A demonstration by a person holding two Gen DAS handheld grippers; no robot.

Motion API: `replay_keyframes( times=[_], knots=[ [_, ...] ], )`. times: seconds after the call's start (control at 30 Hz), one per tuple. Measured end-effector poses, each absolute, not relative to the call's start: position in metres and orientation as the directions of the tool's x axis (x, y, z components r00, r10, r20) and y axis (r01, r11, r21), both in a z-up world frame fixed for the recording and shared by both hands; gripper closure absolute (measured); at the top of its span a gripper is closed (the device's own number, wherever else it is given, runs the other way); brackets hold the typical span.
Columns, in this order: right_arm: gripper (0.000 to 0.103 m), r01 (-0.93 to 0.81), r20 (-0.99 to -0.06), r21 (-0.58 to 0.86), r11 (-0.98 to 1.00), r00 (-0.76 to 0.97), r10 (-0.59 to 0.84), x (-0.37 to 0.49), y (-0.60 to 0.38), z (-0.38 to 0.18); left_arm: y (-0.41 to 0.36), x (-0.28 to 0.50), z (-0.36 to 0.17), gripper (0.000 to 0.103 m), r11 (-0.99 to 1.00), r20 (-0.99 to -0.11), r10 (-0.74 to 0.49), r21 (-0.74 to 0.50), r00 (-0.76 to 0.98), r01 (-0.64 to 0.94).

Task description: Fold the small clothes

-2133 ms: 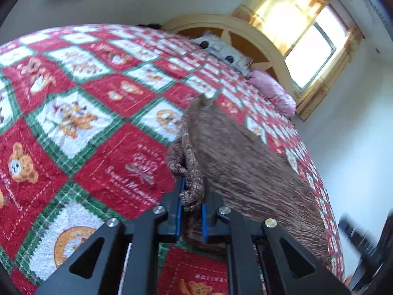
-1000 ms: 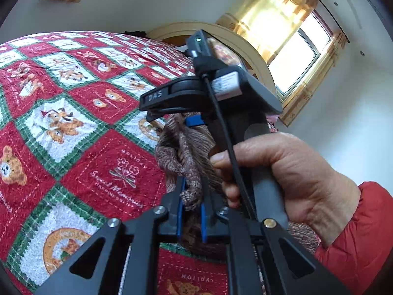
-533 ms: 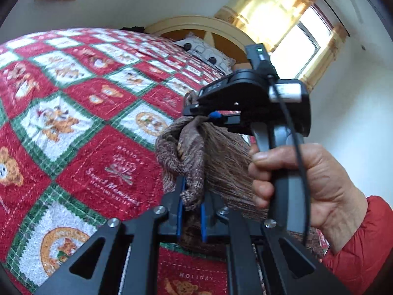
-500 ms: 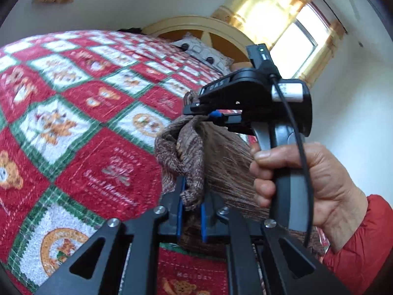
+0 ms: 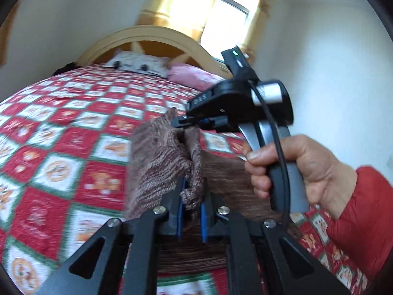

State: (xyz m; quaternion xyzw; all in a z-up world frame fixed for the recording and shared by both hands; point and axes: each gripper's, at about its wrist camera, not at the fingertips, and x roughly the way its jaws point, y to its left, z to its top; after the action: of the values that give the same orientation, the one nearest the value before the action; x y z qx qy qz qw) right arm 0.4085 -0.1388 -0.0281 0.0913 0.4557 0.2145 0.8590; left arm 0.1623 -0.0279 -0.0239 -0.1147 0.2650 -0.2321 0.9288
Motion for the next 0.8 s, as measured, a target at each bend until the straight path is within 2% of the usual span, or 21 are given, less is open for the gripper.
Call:
replay_keyframes(
  times=[0.37,0.8],
  knots=[
    [0.095,-0.24,-0.75,0.28,0.93,0.55,0.368,0.388,-0.25,-0.03,-0.136,0.152,-0.032,0.092,0.794,-0.485,-0.598,-0.254,0.638,0.551],
    [0.095,-0.156,-0.76,0.276,0.949,0.569,0.314,0.374,-0.312,-0.073,-0.187,0.147,-0.051,0.092,0.754,-0.555,-0.618,-0.218,0.557,0.62]
  ],
)
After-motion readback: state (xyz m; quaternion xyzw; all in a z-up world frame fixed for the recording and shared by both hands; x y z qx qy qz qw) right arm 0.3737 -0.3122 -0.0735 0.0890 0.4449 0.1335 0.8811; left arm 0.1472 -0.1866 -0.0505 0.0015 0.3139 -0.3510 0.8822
